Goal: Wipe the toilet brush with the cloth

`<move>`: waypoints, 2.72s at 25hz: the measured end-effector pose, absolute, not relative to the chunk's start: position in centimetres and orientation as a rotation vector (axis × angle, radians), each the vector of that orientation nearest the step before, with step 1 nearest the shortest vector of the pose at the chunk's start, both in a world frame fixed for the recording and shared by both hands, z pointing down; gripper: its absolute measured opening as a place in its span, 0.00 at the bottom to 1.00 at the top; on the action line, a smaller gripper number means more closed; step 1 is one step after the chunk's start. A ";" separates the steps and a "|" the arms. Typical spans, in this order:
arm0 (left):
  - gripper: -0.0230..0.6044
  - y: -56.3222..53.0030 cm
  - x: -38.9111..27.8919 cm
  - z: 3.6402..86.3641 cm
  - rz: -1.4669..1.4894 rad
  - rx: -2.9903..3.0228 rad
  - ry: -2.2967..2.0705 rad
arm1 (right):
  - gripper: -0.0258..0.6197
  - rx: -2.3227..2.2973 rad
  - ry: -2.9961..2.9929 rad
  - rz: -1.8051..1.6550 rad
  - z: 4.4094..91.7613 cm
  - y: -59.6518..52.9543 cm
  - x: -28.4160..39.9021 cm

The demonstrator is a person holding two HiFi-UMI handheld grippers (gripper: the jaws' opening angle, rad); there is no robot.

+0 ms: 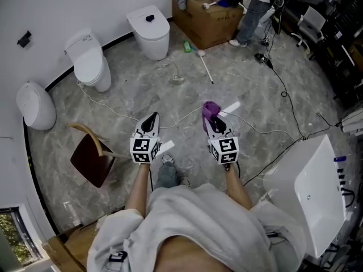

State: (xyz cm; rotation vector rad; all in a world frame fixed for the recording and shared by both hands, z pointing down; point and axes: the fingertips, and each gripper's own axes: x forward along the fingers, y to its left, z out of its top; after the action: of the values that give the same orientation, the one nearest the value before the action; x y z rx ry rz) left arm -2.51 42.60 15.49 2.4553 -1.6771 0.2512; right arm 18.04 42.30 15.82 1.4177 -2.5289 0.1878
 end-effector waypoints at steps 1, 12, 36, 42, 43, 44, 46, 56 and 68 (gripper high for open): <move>0.07 42.0 -2.8 15.7 0.250 2.451 -1.679 | 0.21 1.413 -2.529 0.189 15.9 41.7 17.8; 0.07 29.4 -5.3 15.9 0.204 2.480 -1.629 | 0.21 1.437 -2.507 0.162 15.4 30.8 14.8; 0.07 8.2 -8.5 18.6 0.199 2.513 -1.454 | 0.21 1.533 -2.407 0.215 16.5 12.4 11.0; 0.07 5.1 -7.1 19.4 0.243 2.487 -1.478 | 0.21 1.475 -2.463 0.247 17.4 7.8 11.1; 0.07 4.3 -7.2 19.3 0.250 2.477 -1.491 | 0.21 1.456 -2.479 0.248 17.3 6.7 10.8; 0.07 3.5 -7.2 19.3 0.258 2.466 -1.505 | 0.21 1.435 -2.496 0.247 17.2 5.6 10.7; 0.07 2.0 -7.1 19.1 0.271 2.445 -1.536 | 0.21 1.396 -2.523 0.251 17.2 3.7 10.7; 0.07 -1.6 -6.7 22.0 0.373 2.335 -1.597 | 0.21 1.262 -2.551 0.359 20.2 -1.9 11.1; 0.07 -11.1 -10.2 27.7 0.355 2.312 -1.570 | 0.21 1.251 -2.442 0.423 25.6 -10.0 7.6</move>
State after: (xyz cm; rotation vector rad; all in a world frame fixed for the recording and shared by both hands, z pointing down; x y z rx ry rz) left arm -10.18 -11.06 27.66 2.3116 -1.5703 0.3553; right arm 7.61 -10.02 25.64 1.2507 -2.4421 0.4230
